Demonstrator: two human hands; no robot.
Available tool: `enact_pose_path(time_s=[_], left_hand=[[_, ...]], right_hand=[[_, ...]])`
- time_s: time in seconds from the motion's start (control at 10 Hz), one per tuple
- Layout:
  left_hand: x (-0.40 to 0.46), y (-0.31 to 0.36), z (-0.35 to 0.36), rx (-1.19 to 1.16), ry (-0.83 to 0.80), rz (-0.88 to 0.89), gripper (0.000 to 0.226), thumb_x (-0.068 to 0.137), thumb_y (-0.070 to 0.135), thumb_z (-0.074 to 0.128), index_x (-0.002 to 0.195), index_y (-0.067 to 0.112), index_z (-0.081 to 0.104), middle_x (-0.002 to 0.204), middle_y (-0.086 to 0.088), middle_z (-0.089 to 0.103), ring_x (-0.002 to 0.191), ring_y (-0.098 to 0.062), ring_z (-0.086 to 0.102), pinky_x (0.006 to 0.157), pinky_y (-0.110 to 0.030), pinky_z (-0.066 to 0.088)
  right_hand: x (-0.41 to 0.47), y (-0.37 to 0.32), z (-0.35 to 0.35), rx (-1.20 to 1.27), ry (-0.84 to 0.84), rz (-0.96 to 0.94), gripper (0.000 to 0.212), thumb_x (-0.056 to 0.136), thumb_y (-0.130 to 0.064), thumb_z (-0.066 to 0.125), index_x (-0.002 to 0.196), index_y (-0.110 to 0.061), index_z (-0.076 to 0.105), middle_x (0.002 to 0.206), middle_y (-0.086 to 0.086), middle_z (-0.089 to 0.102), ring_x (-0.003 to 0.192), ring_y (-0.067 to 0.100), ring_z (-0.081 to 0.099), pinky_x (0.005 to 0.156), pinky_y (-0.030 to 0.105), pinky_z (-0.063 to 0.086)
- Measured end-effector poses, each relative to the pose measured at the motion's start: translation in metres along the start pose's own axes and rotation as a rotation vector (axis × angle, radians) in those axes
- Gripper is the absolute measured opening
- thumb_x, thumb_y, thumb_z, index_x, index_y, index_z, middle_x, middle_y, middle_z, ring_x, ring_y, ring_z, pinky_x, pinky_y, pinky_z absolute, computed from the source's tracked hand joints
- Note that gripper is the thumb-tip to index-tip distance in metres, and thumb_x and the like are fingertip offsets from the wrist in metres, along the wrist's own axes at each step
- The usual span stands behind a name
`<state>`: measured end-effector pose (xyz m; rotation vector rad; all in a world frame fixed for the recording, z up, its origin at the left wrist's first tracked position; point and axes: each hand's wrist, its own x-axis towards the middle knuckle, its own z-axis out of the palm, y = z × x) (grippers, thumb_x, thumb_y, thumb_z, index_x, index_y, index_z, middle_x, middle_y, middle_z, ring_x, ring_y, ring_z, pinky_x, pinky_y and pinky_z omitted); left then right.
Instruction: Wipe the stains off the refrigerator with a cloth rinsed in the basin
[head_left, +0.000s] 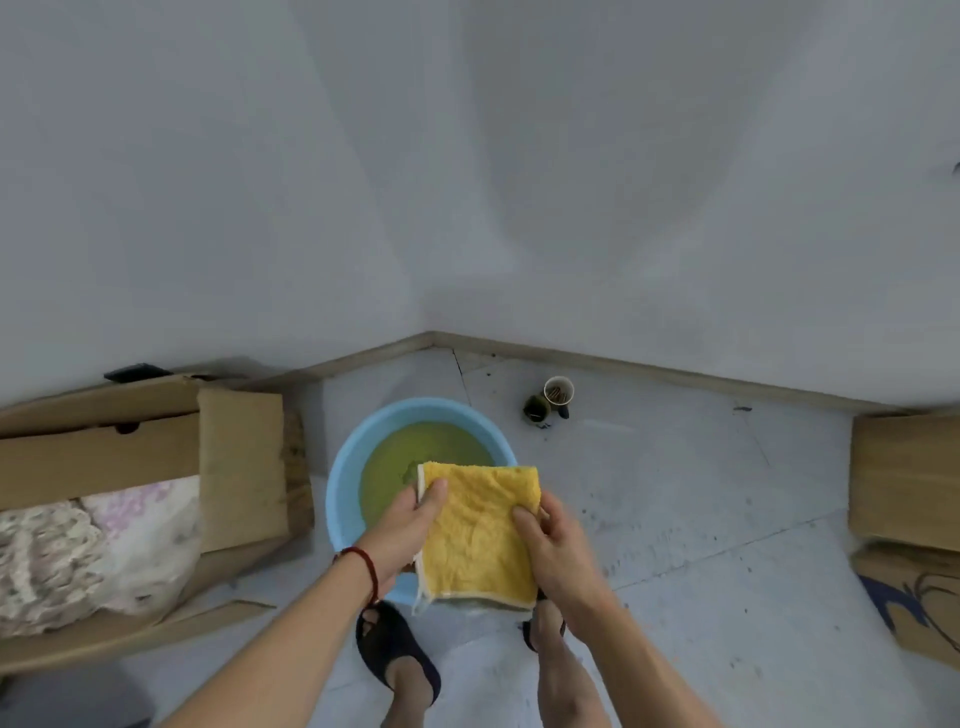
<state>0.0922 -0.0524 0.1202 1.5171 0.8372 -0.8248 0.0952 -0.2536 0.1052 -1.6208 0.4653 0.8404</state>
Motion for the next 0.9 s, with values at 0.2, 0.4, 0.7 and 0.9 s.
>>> enact_pose_path(time_s=[0.2,0.4,0.7,0.9], left_hand=[[0.146,-0.075,0.059,0.1,0.09,-0.125,0.023,0.102,0.044,0.053,0.118,0.028,0.048,0.11,0.003,0.065,0.096,-0.012,0.063,0.09,-0.04,0.054],[0.251,-0.138,0.084,0.151,0.076,-0.104,0.026,0.099,0.028,0.063,0.12,0.034,0.049,0.114,-0.006,0.073,0.1,-0.025,0.072,0.092,-0.051,0.058],[0.237,-0.13,0.123,0.38,0.123,0.027,0.067,0.074,0.017,0.058,0.136,0.042,0.049,0.131,0.01,0.061,0.12,-0.021,0.06,0.102,-0.041,0.051],[0.209,-0.101,0.11,0.349,0.121,-0.041,0.06,0.09,-0.004,0.051,0.14,0.03,0.053,0.144,0.004,0.055,0.13,-0.021,0.055,0.109,-0.038,0.047]], right_hand=[[0.124,0.122,-0.019,-0.162,0.046,0.071,0.02,0.108,-0.024,0.05,0.123,-0.03,0.062,0.112,-0.01,0.071,0.108,0.014,0.067,0.097,0.045,0.055],[0.212,0.215,-0.027,-0.079,0.134,0.19,0.024,0.107,-0.03,0.054,0.129,-0.025,0.059,0.117,-0.005,0.071,0.111,0.019,0.068,0.093,0.044,0.058],[0.208,0.194,0.004,-0.146,0.105,0.301,0.046,0.104,-0.01,0.046,0.148,-0.022,0.04,0.126,0.004,0.061,0.104,0.014,0.062,0.089,0.023,0.054],[0.188,0.143,-0.014,-0.393,0.015,0.272,0.046,0.105,-0.017,0.048,0.15,-0.013,0.043,0.136,0.009,0.059,0.116,0.026,0.059,0.09,0.027,0.042]])
